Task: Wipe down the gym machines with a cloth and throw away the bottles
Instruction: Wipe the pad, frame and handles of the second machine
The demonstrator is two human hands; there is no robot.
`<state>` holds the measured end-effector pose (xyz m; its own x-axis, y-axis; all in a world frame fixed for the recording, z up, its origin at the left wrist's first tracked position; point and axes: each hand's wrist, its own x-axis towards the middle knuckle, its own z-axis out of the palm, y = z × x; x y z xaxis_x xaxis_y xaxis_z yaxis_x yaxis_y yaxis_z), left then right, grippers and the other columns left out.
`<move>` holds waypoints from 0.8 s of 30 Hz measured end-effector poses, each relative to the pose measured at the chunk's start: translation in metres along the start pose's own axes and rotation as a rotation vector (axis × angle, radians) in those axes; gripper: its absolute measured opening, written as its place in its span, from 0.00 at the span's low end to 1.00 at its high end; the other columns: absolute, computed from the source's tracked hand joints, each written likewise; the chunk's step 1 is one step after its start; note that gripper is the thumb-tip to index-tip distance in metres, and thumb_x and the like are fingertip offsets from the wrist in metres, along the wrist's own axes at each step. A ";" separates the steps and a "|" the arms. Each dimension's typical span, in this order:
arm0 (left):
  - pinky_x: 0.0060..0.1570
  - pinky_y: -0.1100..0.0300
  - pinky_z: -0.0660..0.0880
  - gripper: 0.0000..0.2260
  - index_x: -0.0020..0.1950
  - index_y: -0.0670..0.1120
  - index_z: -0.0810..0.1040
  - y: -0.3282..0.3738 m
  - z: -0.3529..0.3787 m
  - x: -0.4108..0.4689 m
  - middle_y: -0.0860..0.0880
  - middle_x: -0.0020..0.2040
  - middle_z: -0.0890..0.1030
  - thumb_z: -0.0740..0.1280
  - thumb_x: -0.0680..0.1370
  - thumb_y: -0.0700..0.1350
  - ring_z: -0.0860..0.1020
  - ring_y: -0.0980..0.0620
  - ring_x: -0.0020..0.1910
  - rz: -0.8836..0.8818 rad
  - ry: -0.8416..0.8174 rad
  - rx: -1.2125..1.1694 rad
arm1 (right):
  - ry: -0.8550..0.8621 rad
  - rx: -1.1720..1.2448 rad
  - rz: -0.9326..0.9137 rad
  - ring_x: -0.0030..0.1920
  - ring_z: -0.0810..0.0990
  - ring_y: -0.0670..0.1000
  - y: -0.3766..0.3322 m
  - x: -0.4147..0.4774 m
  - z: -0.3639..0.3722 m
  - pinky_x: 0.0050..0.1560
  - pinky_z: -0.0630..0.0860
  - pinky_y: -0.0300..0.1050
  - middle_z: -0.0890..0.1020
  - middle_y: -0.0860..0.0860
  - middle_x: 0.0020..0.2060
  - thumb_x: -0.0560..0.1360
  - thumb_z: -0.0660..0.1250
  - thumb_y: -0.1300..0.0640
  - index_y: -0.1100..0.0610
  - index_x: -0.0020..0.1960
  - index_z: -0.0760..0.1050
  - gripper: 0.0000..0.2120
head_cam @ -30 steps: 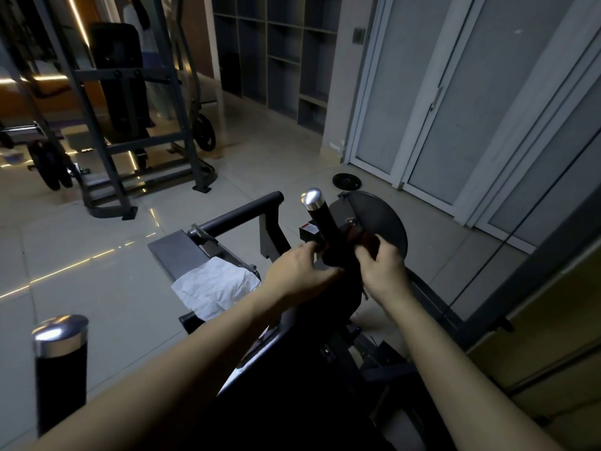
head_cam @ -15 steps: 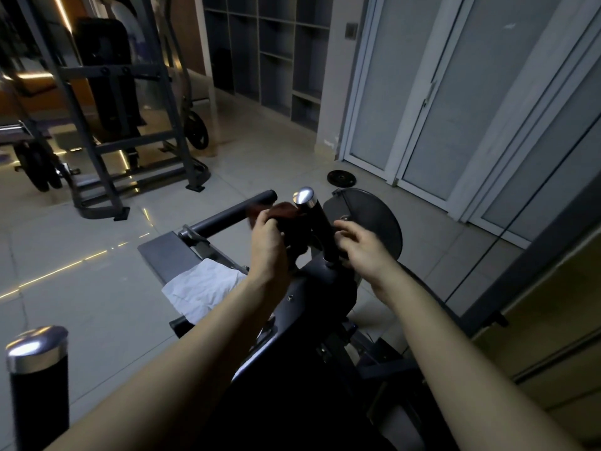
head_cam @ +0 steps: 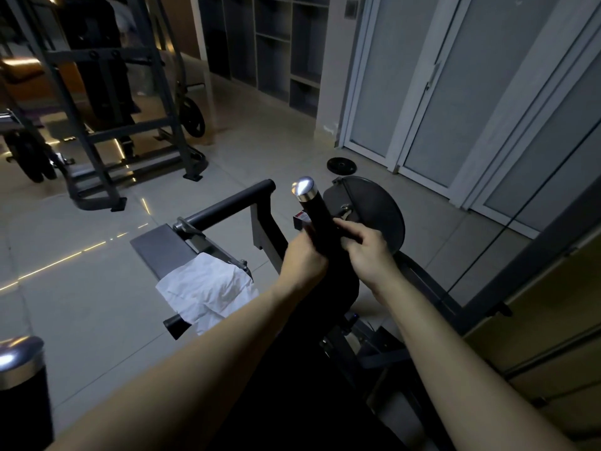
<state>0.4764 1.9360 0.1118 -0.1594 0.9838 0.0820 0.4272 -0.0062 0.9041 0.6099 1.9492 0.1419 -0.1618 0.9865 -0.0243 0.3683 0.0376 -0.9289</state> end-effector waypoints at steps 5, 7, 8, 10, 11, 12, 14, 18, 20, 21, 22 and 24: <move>0.45 0.56 0.72 0.08 0.60 0.45 0.77 -0.011 -0.008 0.006 0.50 0.49 0.80 0.65 0.82 0.44 0.78 0.50 0.45 0.025 -0.139 0.135 | 0.005 0.007 -0.030 0.65 0.76 0.47 0.007 0.001 -0.001 0.70 0.71 0.48 0.79 0.47 0.63 0.81 0.61 0.63 0.50 0.68 0.77 0.19; 0.42 0.54 0.77 0.05 0.52 0.43 0.82 0.003 -0.023 0.013 0.45 0.44 0.84 0.65 0.82 0.39 0.81 0.47 0.42 -0.120 -0.070 -0.222 | 0.000 0.037 -0.032 0.64 0.77 0.47 0.010 0.002 -0.001 0.69 0.73 0.50 0.80 0.46 0.62 0.81 0.60 0.63 0.49 0.66 0.78 0.18; 0.39 0.54 0.77 0.06 0.48 0.41 0.81 0.011 -0.031 0.017 0.43 0.40 0.82 0.64 0.81 0.37 0.81 0.44 0.39 -0.164 0.022 -0.378 | 0.007 0.060 -0.029 0.63 0.78 0.46 0.011 0.003 -0.001 0.68 0.74 0.50 0.81 0.46 0.61 0.81 0.60 0.62 0.49 0.65 0.79 0.17; 0.34 0.53 0.73 0.09 0.43 0.40 0.78 0.022 -0.039 0.020 0.43 0.33 0.77 0.60 0.77 0.32 0.76 0.44 0.33 -0.139 0.091 -0.492 | 0.020 0.110 -0.006 0.59 0.81 0.45 0.012 0.005 -0.004 0.64 0.77 0.46 0.83 0.47 0.59 0.82 0.59 0.63 0.50 0.64 0.80 0.17; 0.33 0.54 0.72 0.10 0.43 0.41 0.77 0.026 -0.041 0.019 0.44 0.32 0.76 0.59 0.76 0.30 0.75 0.46 0.31 -0.116 0.071 -0.494 | 0.019 0.139 0.008 0.56 0.82 0.43 0.012 0.005 -0.005 0.59 0.78 0.42 0.83 0.48 0.58 0.82 0.58 0.64 0.53 0.64 0.80 0.17; 0.33 0.55 0.72 0.11 0.43 0.42 0.77 0.028 -0.040 0.017 0.45 0.31 0.77 0.59 0.77 0.29 0.75 0.47 0.30 -0.109 0.028 -0.496 | 0.014 0.168 0.021 0.53 0.82 0.41 0.012 0.005 -0.007 0.53 0.79 0.36 0.83 0.50 0.57 0.82 0.58 0.65 0.56 0.64 0.79 0.16; 0.38 0.53 0.75 0.09 0.46 0.41 0.79 0.026 -0.036 0.014 0.44 0.35 0.80 0.60 0.81 0.35 0.78 0.46 0.34 -0.095 -0.075 -0.464 | -0.008 0.198 0.015 0.49 0.82 0.38 0.013 0.006 -0.009 0.45 0.77 0.31 0.83 0.52 0.55 0.83 0.56 0.65 0.60 0.65 0.78 0.16; 0.40 0.53 0.75 0.07 0.46 0.44 0.78 0.020 -0.027 0.010 0.48 0.36 0.81 0.62 0.80 0.42 0.80 0.50 0.35 -0.020 -0.163 -0.436 | -0.030 0.197 -0.008 0.53 0.82 0.42 0.019 0.012 -0.010 0.48 0.77 0.33 0.83 0.51 0.56 0.83 0.56 0.64 0.58 0.63 0.79 0.15; 0.39 0.62 0.75 0.09 0.45 0.47 0.75 0.021 -0.027 0.008 0.49 0.37 0.79 0.61 0.84 0.38 0.78 0.59 0.34 0.044 -0.184 -0.370 | -0.022 0.203 -0.017 0.57 0.82 0.47 0.021 0.016 -0.008 0.54 0.77 0.38 0.83 0.52 0.56 0.83 0.57 0.64 0.58 0.62 0.80 0.14; 0.37 0.66 0.74 0.10 0.45 0.47 0.74 0.022 -0.027 0.006 0.50 0.39 0.78 0.60 0.84 0.37 0.77 0.64 0.33 0.057 -0.181 -0.319 | -0.017 0.202 -0.023 0.59 0.81 0.48 0.021 0.019 -0.008 0.57 0.77 0.41 0.83 0.53 0.57 0.83 0.58 0.64 0.58 0.61 0.80 0.14; 0.37 0.69 0.73 0.10 0.45 0.48 0.73 0.022 -0.026 0.006 0.51 0.40 0.77 0.60 0.84 0.37 0.77 0.66 0.33 0.069 -0.181 -0.268 | -0.015 0.192 -0.027 0.60 0.81 0.50 0.022 0.021 -0.008 0.59 0.77 0.43 0.83 0.53 0.57 0.82 0.59 0.64 0.57 0.61 0.81 0.14; 0.39 0.71 0.72 0.08 0.47 0.49 0.74 0.014 -0.020 0.006 0.52 0.43 0.77 0.61 0.84 0.39 0.77 0.69 0.37 0.121 -0.212 -0.139 | -0.014 0.154 -0.027 0.61 0.81 0.51 0.022 0.024 -0.007 0.62 0.76 0.45 0.83 0.52 0.57 0.82 0.59 0.63 0.56 0.60 0.81 0.14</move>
<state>0.4640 1.9379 0.1331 0.0816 0.9898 0.1169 0.3036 -0.1364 0.9430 0.6208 1.9751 0.1235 -0.1831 0.9831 -0.0032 0.2189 0.0376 -0.9750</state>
